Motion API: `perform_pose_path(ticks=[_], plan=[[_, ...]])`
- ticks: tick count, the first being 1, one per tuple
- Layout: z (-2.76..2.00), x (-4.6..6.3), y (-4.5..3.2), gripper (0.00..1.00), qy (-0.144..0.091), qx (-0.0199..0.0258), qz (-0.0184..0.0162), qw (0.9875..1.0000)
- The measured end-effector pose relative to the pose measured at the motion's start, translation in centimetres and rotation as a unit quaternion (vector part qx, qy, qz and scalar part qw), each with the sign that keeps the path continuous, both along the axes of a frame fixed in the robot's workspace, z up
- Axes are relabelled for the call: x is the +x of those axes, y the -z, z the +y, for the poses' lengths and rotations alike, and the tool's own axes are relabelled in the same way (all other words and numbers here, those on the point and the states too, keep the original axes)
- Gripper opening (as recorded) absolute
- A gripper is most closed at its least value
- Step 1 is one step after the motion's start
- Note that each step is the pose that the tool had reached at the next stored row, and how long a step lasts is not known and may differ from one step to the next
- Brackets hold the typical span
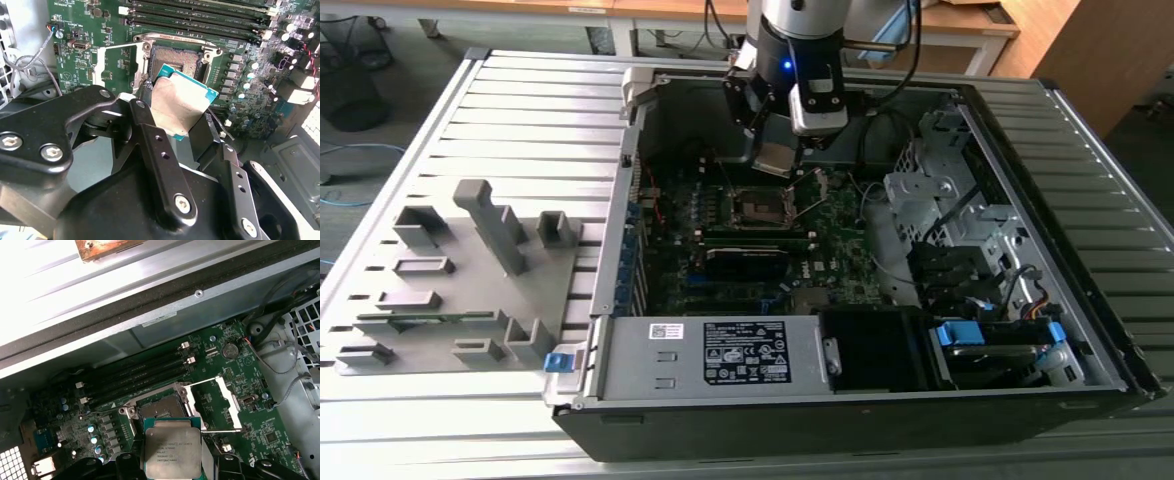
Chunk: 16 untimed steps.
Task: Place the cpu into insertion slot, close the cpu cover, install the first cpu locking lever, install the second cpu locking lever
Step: 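Place the cpu into insertion slot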
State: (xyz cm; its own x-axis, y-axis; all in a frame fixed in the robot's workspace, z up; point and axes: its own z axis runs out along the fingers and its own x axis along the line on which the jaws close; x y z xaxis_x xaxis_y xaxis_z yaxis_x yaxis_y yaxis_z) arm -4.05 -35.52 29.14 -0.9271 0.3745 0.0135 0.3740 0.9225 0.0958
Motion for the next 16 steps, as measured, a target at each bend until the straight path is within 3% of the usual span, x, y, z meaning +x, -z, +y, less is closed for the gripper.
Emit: perform_pose_path(ticks=[5, 10, 16], plan=[[0.00, 0.00, 0.00, 0.54, 0.001, 0.0000, 0.0000, 1.0000], [0.00, 0.00, 0.00, 0.54, 0.027, -0.0001, 0.0001, 0.9996], [0.00, 0.00, 0.01, 0.54, 0.027, 0.0000, 0.0000, 0.9996]])
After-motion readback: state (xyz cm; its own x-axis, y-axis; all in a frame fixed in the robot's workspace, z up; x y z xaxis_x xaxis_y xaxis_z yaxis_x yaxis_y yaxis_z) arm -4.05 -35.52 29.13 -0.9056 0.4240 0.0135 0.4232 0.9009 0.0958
